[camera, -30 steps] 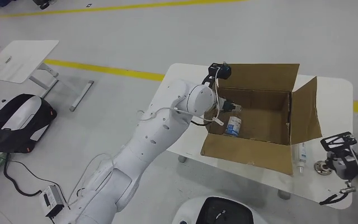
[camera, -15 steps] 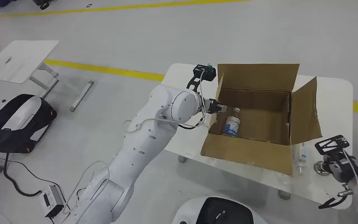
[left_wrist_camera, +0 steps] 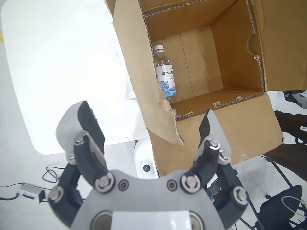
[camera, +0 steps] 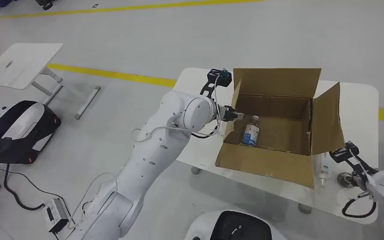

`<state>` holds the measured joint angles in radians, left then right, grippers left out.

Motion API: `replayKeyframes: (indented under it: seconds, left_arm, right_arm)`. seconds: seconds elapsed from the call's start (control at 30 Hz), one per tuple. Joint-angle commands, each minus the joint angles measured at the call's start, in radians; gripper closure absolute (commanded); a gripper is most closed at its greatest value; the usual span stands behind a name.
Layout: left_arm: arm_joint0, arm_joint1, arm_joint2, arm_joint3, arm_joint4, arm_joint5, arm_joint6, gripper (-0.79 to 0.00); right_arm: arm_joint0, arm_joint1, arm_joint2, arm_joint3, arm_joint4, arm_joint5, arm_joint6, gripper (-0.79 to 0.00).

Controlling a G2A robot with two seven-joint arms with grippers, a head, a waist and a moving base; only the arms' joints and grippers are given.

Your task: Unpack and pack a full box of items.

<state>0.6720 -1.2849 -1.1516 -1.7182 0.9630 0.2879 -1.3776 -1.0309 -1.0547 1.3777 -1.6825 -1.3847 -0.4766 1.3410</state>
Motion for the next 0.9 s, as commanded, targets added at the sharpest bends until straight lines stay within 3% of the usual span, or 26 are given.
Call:
replayKeyframes:
  seconds: [0.0, 0.1, 0.4, 0.7, 0.73, 0.8, 0.87]
  left_arm:
    - [0.000, 0.000, 0.000, 0.000, 0.000, 0.000, 0.000, -0.785]
    - [0.000, 0.000, 0.000, 0.000, 0.000, 0.000, 0.000, -0.785]
    - [0.000, 0.000, 0.000, 0.000, 0.000, 0.000, 0.000, -0.785]
    - [0.000, 0.000, 0.000, 0.000, 0.000, 0.000, 0.000, -0.785]
    - [0.000, 0.000, 0.000, 0.000, 0.000, 0.000, 0.000, -0.785]
    - [0.000, 0.000, 0.000, 0.000, 0.000, 0.000, 0.000, -0.785]
    - [0.000, 0.000, 0.000, 0.000, 0.000, 0.000, 0.000, -0.785]
  right_arm:
    - [0.026, 0.015, -0.037, 0.022, 0.020, 0.009, 0.012, 0.000]
    - [0.044, 0.033, -0.057, 0.024, 0.052, 0.018, 0.021, 0.000]
    - [0.035, 0.033, -0.054, 0.024, 0.052, 0.025, -0.007, 0.000]
    - [0.006, 0.046, 0.004, 0.025, 0.112, -0.032, -0.030, 0.000]
    - [0.004, 0.047, 0.006, 0.027, 0.124, -0.036, -0.033, -0.028]
    - [0.003, 0.049, 0.009, 0.034, 0.135, -0.038, -0.036, -0.157]
    - [0.003, 0.052, 0.007, 0.035, 0.137, -0.041, -0.038, -0.185]
